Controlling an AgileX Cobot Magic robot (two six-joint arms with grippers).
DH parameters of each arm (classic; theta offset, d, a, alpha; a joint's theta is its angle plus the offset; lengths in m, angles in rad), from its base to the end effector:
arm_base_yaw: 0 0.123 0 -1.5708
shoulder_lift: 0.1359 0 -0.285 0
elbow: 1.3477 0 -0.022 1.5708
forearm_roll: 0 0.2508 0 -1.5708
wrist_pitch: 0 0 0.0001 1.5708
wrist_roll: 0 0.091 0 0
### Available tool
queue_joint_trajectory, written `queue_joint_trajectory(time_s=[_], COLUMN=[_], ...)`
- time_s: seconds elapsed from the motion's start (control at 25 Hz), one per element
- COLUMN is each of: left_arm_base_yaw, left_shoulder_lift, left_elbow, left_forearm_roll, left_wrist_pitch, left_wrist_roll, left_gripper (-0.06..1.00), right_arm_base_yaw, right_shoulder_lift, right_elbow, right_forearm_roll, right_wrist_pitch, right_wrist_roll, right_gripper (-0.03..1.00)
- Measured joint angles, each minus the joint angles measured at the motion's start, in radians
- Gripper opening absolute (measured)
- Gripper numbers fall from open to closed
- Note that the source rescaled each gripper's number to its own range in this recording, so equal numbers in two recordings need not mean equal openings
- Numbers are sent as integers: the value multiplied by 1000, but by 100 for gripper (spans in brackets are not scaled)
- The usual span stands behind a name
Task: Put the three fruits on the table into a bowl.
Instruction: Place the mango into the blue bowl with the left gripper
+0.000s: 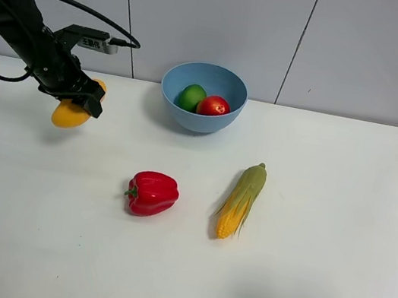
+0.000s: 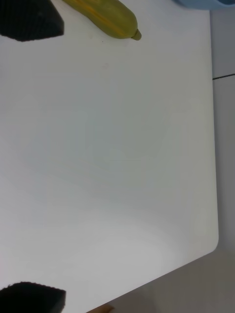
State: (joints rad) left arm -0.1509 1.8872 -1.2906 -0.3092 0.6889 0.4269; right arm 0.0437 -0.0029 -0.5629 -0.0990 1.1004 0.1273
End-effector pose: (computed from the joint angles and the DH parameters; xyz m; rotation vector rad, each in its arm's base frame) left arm 0.3815 -0.0758 0.1938 0.5095 2.6840 -0.2573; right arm -0.0145 -0.0087 0.2915 0.0949 2.0121 -0.0087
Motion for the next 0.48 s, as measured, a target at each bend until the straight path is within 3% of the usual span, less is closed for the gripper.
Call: queue_joint_trajectory(time_s=[0.48], left_arm_base_yaw=[-131], left_shoulder_lift=[-12], left_elbow=[-160], left_forearm_roll=[-20], left_wrist_pitch=[-25], left_wrist_roll=[-11], left_gripper=[1], right_arm_base_yaw=[0], right_shoulder_lift=[0], right_elbow=[0], right_forearm_roll=[0], right_wrist_pitch=[0], right_wrist_roll=[0], right_gripper=[100])
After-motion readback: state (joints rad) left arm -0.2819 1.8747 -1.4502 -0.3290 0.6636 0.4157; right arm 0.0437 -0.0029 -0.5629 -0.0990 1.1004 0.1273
